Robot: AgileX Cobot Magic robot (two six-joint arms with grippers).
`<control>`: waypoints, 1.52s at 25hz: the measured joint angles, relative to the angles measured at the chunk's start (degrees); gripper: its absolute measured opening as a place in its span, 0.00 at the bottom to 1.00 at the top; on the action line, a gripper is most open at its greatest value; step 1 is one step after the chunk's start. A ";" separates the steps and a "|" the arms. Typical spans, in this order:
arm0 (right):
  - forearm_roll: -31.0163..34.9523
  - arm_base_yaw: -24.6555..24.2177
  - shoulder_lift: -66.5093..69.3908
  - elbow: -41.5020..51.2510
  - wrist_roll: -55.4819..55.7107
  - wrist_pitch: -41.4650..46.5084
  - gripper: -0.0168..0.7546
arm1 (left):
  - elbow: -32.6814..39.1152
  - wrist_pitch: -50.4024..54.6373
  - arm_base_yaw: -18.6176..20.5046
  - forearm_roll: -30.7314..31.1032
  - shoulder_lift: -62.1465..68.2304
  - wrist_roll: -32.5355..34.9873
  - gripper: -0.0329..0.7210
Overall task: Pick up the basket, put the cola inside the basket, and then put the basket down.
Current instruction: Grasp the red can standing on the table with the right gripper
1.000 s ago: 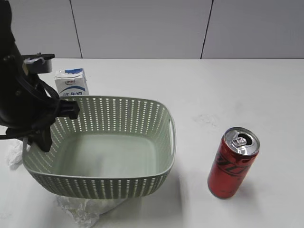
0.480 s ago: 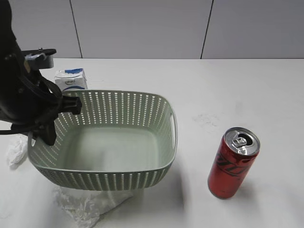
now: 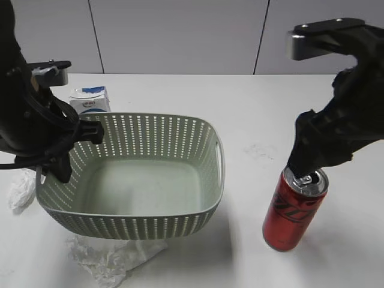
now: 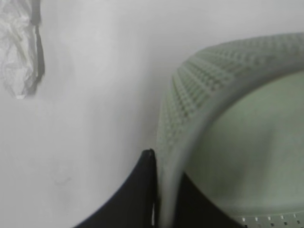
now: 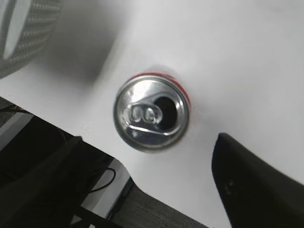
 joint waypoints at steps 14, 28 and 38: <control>1.05 0.72 10.50 -0.04 2.65 -2.71 0.82 | 0.00 -0.05 0.00 0.00 0.00 0.00 0.04; 0.81 0.72 15.73 -0.04 5.06 1.12 0.72 | 0.00 -0.05 0.00 0.00 0.00 0.00 0.04; -2.12 0.76 14.38 -1.81 4.19 3.35 0.66 | 0.00 -0.05 0.00 -0.18 0.00 0.00 0.04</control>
